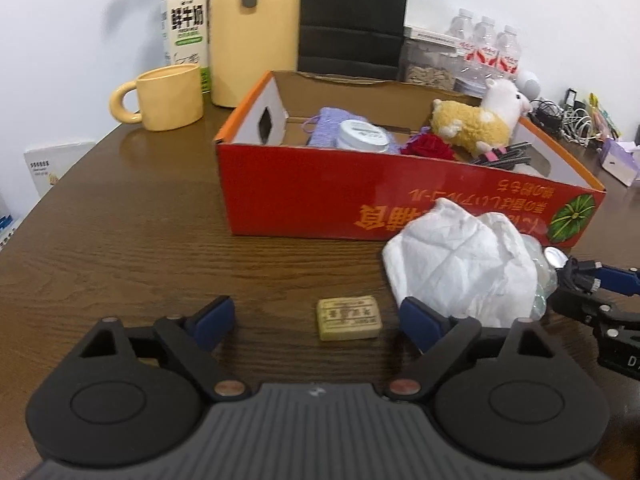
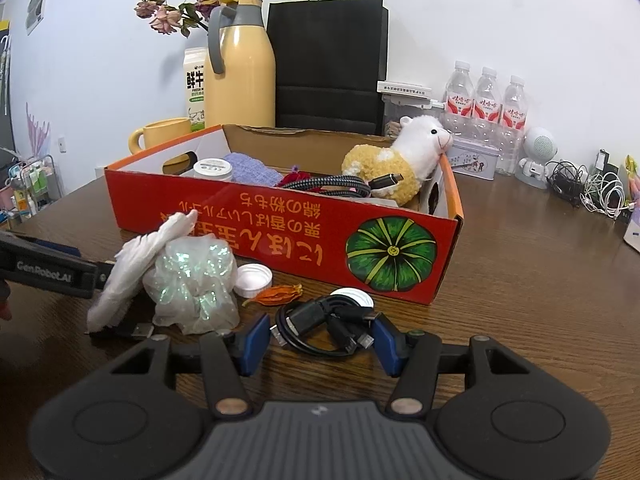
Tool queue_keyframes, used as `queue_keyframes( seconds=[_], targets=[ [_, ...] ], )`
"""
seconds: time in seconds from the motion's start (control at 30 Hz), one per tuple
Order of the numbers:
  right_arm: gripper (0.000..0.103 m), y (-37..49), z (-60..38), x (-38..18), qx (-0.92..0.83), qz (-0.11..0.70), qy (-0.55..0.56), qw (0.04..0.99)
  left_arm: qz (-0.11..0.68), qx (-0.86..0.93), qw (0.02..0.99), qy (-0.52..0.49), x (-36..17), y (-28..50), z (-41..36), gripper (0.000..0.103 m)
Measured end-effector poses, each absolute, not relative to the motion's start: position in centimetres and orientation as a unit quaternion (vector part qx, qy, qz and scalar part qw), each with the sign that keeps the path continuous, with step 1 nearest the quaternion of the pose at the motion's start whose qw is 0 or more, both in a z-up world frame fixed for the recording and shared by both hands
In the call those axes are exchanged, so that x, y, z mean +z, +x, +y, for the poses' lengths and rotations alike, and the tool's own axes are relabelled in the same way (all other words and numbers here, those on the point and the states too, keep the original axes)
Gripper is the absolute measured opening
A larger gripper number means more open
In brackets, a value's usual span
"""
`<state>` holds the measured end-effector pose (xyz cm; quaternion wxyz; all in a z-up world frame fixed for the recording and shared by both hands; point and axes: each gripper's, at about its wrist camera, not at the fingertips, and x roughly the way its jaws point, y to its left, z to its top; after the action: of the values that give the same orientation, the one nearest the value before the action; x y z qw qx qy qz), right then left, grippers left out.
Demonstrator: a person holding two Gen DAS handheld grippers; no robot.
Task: Organize objects
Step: 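Grasp the small tan block with the left tool while the right tool grasps the black cable, then carry the block and cable into the cardboard box and open both tools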
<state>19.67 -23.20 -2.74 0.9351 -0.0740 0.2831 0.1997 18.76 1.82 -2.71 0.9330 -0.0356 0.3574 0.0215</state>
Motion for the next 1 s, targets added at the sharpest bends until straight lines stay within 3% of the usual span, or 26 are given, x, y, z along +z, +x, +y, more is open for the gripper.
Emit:
queue_keyframes(
  seconds=[0.13, 0.23, 0.3, 0.6, 1.0],
  targets=[
    [0.054, 19.7, -23.2, -2.7, 0.200, 0.283, -0.074, 0.935, 0.348, 0.015, 0.937, -0.031, -2.7, 18.7, 1.2, 0.075],
    [0.054, 19.7, -23.2, -2.7, 0.200, 0.283, -0.074, 0.935, 0.340, 0.010, 0.940, -0.031, -2.7, 18.5, 1.1, 0.061],
    [0.054, 19.7, -23.2, -2.7, 0.200, 0.283, -0.074, 0.935, 0.336, 0.011, 0.941, -0.030, -2.6, 18.3, 1.1, 0.032],
    [0.054, 19.3, -23.2, -2.3, 0.201, 0.267, -0.073, 0.940, 0.311, -0.010, 0.950, -0.039, -1.6, 17.3, 1.1, 0.031],
    [0.054, 21.1, -21.3, 3.4, 0.211, 0.168, -0.072, 0.960, 0.194, -0.005, 0.980, -0.039, 4.9, 20.0, 1.1, 0.031]
  ],
)
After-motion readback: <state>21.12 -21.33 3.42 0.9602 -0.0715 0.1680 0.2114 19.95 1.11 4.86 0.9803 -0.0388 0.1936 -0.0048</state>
